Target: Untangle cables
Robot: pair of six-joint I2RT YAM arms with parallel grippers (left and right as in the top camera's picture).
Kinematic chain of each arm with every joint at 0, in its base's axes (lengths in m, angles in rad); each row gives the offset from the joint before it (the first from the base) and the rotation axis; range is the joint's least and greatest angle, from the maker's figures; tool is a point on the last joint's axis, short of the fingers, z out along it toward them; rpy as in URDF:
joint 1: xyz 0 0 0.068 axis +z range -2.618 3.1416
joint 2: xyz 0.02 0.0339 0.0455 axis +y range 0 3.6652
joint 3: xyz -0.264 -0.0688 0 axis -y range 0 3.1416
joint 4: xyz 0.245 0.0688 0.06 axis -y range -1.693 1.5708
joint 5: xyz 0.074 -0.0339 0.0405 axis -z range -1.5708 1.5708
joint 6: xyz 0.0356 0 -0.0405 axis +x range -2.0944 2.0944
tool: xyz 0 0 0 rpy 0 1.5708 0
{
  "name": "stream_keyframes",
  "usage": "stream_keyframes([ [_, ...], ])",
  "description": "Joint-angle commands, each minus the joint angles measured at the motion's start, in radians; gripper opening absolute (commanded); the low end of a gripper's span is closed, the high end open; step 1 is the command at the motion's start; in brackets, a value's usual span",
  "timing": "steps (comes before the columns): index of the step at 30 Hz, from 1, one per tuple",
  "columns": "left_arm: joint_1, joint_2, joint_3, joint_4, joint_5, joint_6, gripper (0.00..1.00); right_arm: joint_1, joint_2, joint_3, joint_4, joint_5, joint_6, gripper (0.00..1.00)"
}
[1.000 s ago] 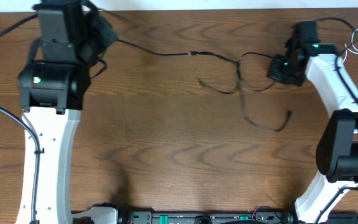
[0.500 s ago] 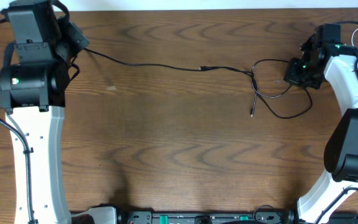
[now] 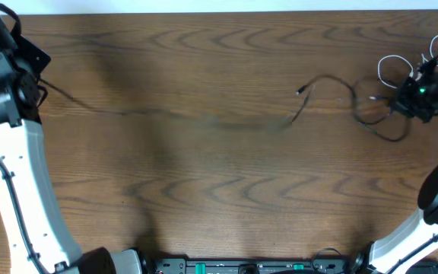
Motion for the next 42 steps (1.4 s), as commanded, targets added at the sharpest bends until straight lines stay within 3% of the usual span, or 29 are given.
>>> stream_keyframes([
  [1, -0.002, 0.040, 0.003, 0.012, 0.021, 0.038, 0.07, 0.012, -0.063, 0.002, -0.005, -0.149, -0.090, 0.01],
  [5, -0.009, 0.063, 0.003, 0.011, 0.046, 0.045, 0.07, 0.034, -0.121, 0.002, -0.011, -0.229, -0.159, 0.01],
  [10, -0.045, 0.063, 0.003, 0.017, 0.122, 0.080, 0.07, 0.049, -0.256, 0.005, 0.002, -0.248, -0.147, 0.01],
  [17, -0.159, 0.064, 0.003, 0.010, 0.223, 0.124, 0.07, -0.011, -0.505, 0.011, 0.089, -0.232, 0.019, 0.01],
  [21, -0.243, 0.064, 0.003, -0.008, 0.224, 0.127, 0.07, -0.101, -0.632, 0.011, 0.123, -0.090, 0.148, 0.01],
  [25, -0.326, 0.064, 0.003, -0.023, 0.224, 0.131, 0.08, -0.220, -0.713, 0.011, 0.134, 0.034, 0.180, 0.01],
  [33, -0.448, 0.064, -0.003, -0.035, 0.224, 0.131, 0.08, -0.417, -0.690, 0.010, 0.155, 0.249, 0.203, 0.01],
  [37, -0.497, 0.064, -0.010, -0.039, 0.225, 0.131, 0.07, -0.472, -0.575, 0.010, 0.275, 0.349, 0.271, 0.01],
  [42, -0.543, 0.064, -0.011, -0.037, 0.225, 0.131, 0.07, -0.476, -0.429, 0.010, 0.451, 0.334, 0.277, 0.01],
])
